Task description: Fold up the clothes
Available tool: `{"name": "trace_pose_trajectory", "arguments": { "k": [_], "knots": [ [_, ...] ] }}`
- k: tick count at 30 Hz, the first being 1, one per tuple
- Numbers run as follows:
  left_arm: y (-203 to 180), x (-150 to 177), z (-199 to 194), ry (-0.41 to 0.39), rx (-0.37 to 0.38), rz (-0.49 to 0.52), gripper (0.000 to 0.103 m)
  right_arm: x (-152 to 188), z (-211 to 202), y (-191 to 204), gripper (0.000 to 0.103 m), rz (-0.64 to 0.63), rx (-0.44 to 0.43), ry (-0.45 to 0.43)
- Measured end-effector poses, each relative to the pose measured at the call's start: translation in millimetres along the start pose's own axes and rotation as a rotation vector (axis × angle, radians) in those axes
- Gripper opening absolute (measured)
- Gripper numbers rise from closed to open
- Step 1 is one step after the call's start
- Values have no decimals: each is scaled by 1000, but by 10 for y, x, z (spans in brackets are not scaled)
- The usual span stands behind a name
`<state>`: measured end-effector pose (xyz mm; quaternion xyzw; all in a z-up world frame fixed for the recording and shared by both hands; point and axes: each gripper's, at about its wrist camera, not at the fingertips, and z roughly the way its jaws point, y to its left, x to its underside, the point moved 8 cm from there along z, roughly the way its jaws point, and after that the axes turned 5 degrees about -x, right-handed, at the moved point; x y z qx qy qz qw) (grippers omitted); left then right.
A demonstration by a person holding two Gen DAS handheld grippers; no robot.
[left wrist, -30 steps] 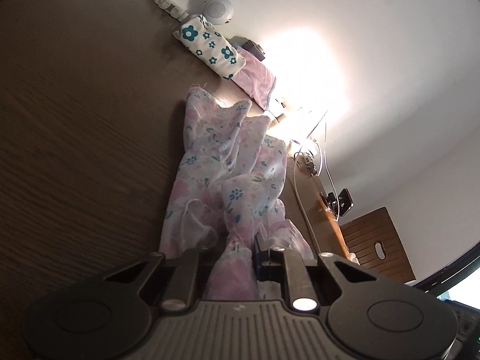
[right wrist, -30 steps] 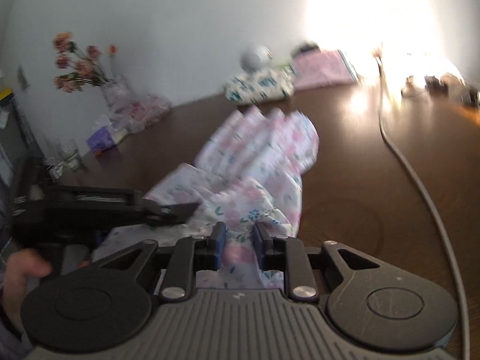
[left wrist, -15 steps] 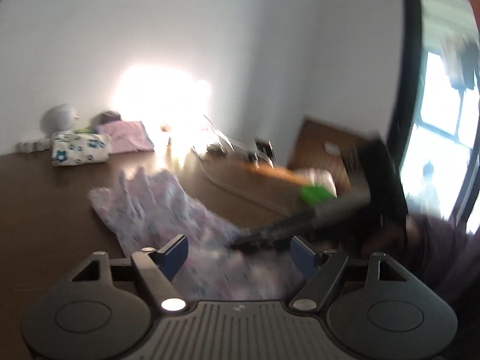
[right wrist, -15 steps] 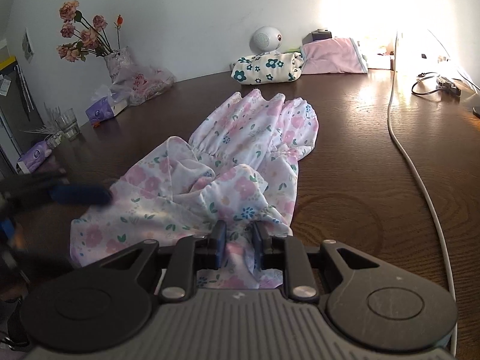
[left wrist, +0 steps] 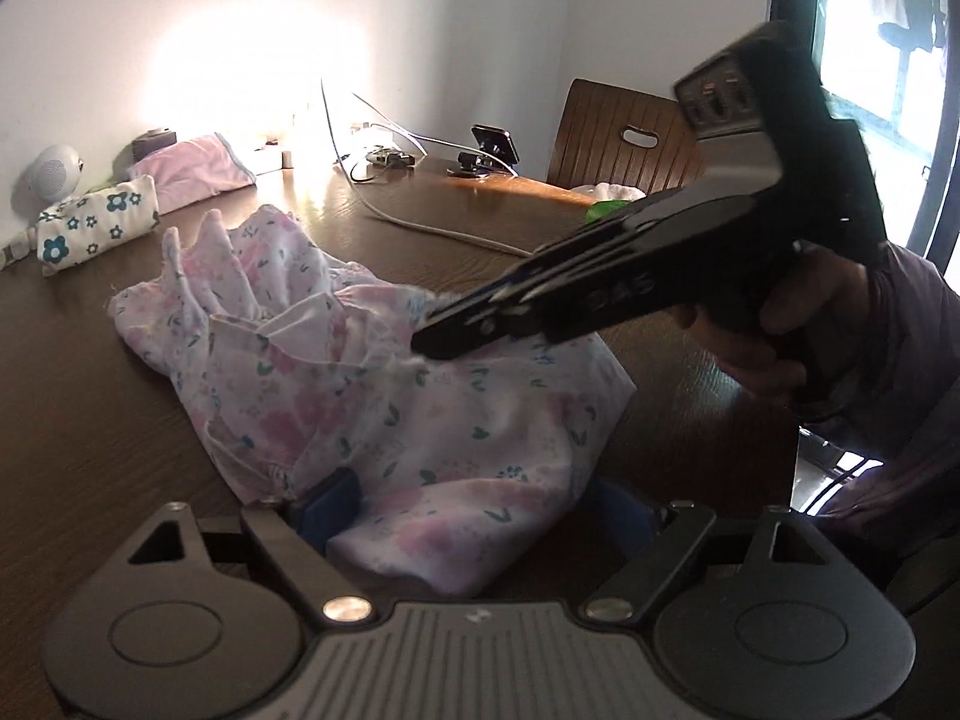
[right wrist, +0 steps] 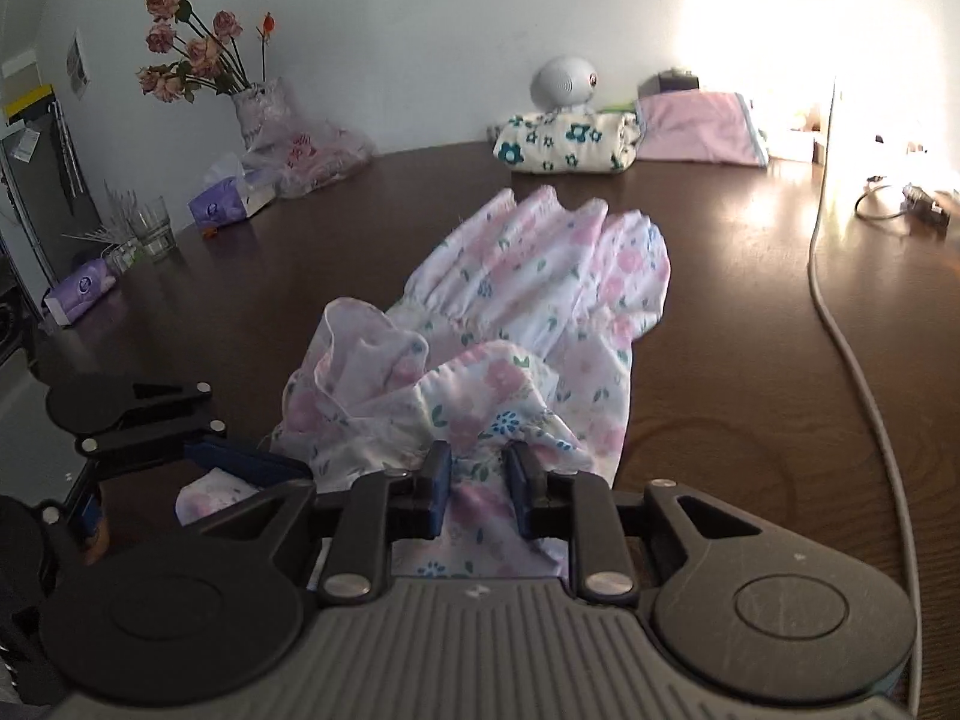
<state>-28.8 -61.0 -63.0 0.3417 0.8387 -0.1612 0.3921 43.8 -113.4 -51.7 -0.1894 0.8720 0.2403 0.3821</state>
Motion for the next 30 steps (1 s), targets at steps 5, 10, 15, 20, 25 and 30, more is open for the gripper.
{"name": "trace_pose_trajectory", "arguments": {
  "k": [5, 10, 15, 20, 25, 30],
  "knots": [
    [-269, 60, -135, 16, 31, 47, 85, 181, -193, 91, 21, -76, -36, 74],
    [-591, 173, -330, -50, -89, 316, 86, 374, -414, 227, 21, -113, -51, 133],
    [-777, 184, -421, -50, -96, 450, 87, 525, -585, 359, 21, -135, -77, 150],
    [-991, 246, -398, 0, -69, 553, 81, 667, -744, 414, 21, -162, -104, 137],
    [-1094, 320, -361, 46, -38, 566, 74, 745, -874, 422, 26, -184, -113, 115],
    [-1137, 382, -303, 66, -47, 598, 78, 744, -1226, 583, 72, -432, -162, -33]
  ]
}}
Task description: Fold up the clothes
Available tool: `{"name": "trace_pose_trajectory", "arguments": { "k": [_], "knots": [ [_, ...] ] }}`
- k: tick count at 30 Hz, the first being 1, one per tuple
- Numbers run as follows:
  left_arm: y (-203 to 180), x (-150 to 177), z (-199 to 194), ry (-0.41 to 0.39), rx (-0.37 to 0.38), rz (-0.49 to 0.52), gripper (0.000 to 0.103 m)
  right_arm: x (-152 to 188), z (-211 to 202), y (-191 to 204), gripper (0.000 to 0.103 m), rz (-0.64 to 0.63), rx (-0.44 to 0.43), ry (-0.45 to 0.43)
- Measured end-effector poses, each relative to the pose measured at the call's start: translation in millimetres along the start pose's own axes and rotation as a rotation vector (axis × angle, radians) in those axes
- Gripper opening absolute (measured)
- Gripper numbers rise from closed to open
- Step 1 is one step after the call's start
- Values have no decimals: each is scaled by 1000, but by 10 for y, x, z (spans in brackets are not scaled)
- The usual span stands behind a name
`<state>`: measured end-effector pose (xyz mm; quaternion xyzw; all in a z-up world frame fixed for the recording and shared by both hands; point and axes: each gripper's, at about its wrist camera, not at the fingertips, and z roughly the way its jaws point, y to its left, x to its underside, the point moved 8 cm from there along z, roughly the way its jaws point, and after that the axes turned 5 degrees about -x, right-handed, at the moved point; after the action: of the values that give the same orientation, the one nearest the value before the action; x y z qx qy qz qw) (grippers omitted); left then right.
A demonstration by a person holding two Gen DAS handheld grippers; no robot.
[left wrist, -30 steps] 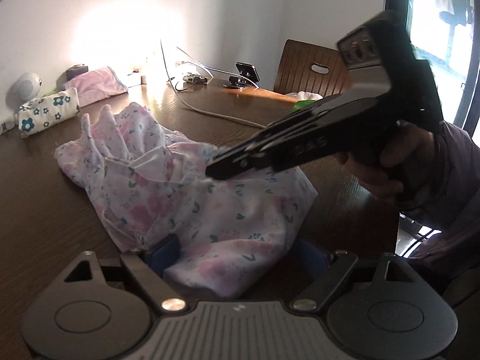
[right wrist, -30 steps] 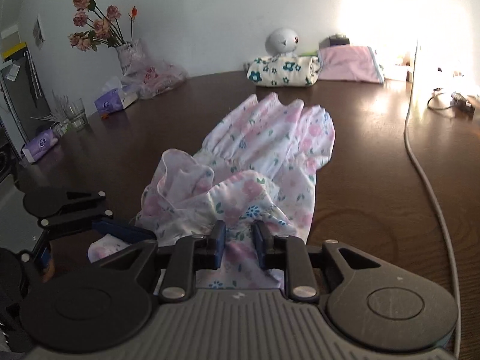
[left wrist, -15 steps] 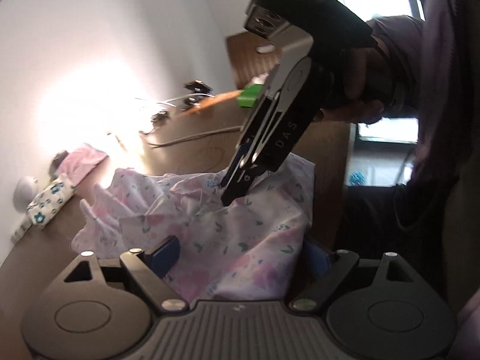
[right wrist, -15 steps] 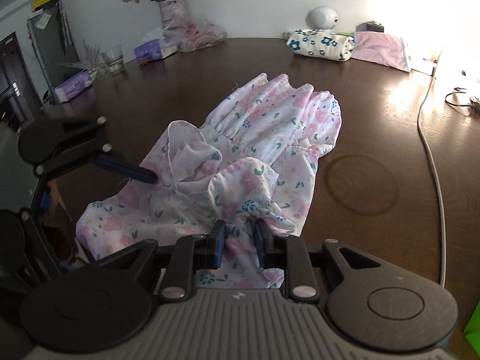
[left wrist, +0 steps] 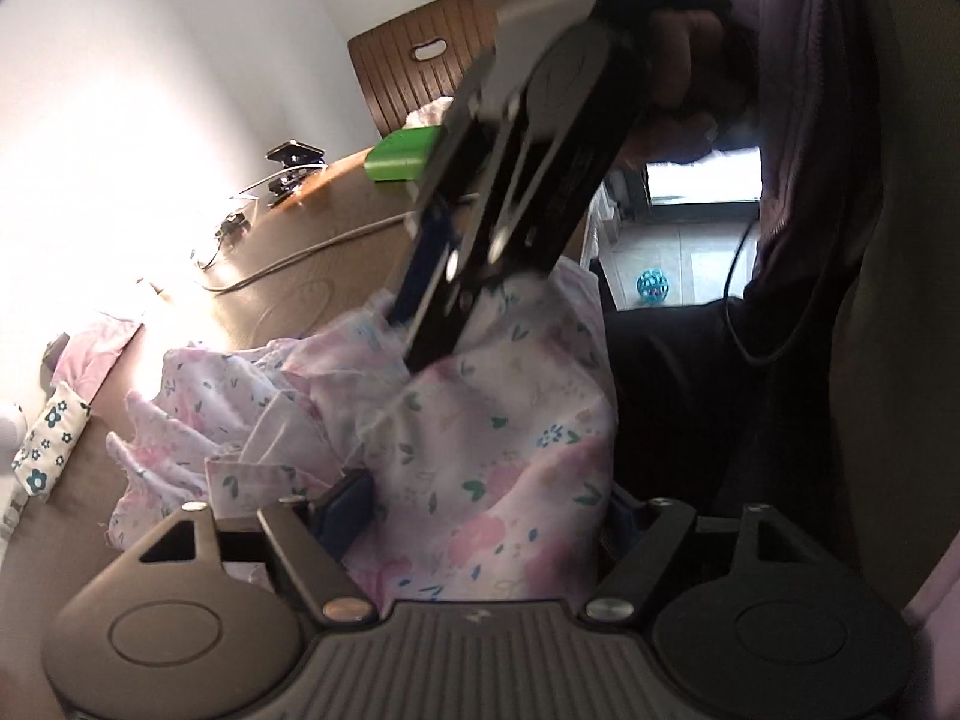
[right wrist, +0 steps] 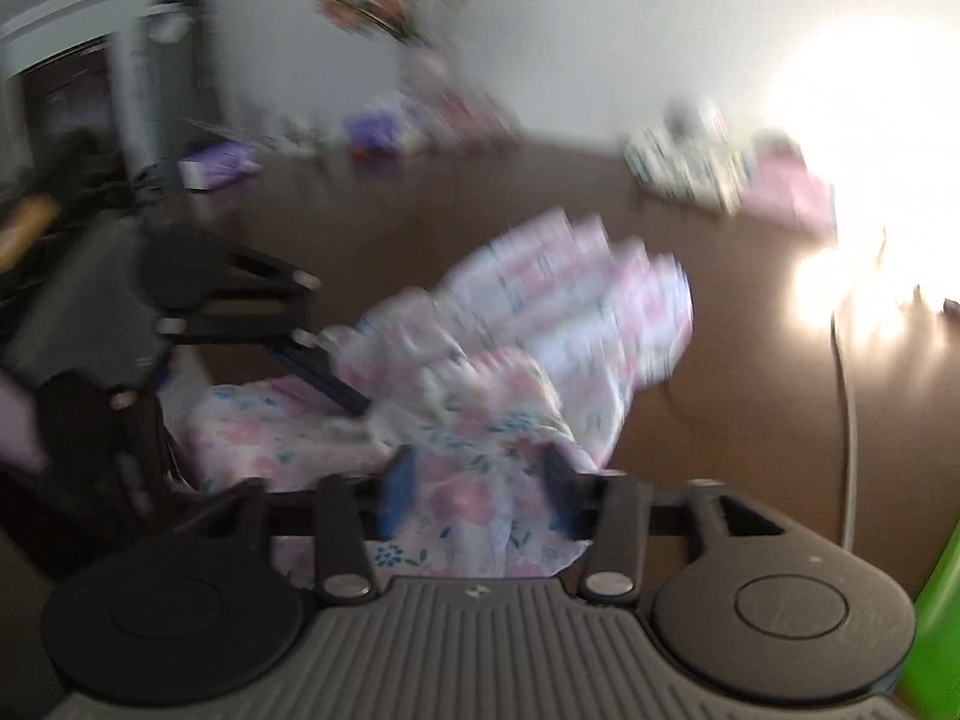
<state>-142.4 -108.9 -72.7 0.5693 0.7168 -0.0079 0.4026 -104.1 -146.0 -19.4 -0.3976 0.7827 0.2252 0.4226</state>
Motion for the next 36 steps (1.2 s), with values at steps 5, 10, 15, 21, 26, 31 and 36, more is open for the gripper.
{"name": "trace_pose_trajectory", "arguments": {
  "k": [5, 10, 15, 21, 26, 31, 36],
  "knots": [
    [23, 53, 19, -7, 48, -9, 83, 200, -88, 250, 80, -276, -90, 57],
    [183, 44, 3, -22, 138, -91, 83, 410, 35, 443, 80, -473, -112, 116],
    [276, 52, -19, -28, 190, -144, 83, 586, 197, 481, 80, -618, -47, 144],
    [122, 60, -11, -24, 116, -77, 89, 604, 253, 487, 72, -612, -52, 135],
    [-114, 116, 51, -10, -4, 106, 90, 505, 192, 412, 55, -527, -84, 147],
    [-7, 75, -114, -36, 109, -15, 73, 328, 6, 281, 26, -238, -314, 179],
    [291, -46, -313, -94, 432, -286, 58, 257, -106, 65, 21, 80, -578, 193]
  ]
}}
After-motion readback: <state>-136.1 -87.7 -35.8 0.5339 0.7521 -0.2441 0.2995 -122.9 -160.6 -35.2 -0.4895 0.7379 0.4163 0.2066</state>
